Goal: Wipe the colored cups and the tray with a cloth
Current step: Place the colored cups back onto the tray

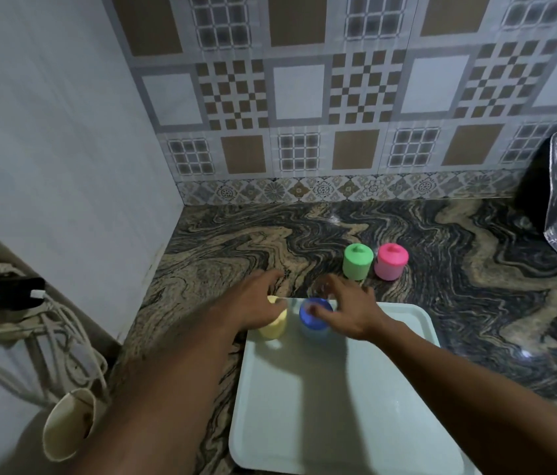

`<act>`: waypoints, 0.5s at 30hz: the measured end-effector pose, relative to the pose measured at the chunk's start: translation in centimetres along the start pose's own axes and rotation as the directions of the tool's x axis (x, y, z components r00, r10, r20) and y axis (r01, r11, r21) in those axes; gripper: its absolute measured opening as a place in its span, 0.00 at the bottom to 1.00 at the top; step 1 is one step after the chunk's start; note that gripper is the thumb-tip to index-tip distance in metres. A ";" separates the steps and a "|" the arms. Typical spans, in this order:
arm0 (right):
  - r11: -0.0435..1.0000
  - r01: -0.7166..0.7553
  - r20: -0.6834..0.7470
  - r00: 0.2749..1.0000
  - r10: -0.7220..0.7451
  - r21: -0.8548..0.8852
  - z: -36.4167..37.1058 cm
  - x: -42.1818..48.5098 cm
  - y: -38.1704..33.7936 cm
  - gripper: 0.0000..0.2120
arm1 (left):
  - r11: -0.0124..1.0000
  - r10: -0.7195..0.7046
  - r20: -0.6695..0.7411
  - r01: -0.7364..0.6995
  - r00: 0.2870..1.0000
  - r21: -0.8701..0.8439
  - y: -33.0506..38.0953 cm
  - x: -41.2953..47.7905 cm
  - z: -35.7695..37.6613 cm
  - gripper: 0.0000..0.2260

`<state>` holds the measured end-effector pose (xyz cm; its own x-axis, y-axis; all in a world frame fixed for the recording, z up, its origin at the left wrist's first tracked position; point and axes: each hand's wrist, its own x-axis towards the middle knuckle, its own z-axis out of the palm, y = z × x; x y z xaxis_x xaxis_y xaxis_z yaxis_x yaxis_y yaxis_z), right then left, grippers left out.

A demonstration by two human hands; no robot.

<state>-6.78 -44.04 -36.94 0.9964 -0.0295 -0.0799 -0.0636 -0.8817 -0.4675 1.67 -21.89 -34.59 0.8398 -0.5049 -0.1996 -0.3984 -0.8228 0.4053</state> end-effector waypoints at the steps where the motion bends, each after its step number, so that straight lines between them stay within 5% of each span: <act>1: 0.999 0.023 -0.114 0.993 -0.019 0.035 -0.8 0.2 0.5 0.35 | 1.000 0.003 -0.047 -0.004 0.999 -0.015 0.3 0.6 -0.8 0.31; 4: 1.000 0.002 -0.366 0.931 0.005 0.017 -3.8 1.5 3.0 0.19 | 0.999 0.017 -0.137 -0.022 0.990 -0.030 1.4 3.0 -3.1 0.30; 6: 0.993 -0.112 -0.397 0.914 0.084 -0.047 -5.7 2.5 4.4 0.15 | 0.999 0.047 -0.123 -0.047 0.991 0.005 2.3 4.9 -3.7 0.30; 15: 0.883 -0.467 -0.151 0.876 0.457 -0.037 -8.5 5.4 9.2 0.38 | 0.960 0.239 0.113 -0.253 0.964 0.123 8.9 12.3 -0.3 0.41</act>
<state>-1.46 -56.34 -34.17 0.8527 -0.5001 -0.1513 -0.5198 -0.7824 -0.3431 8.52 -35.35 -33.14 0.6730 -0.7132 -0.1959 -0.6398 -0.6943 0.3295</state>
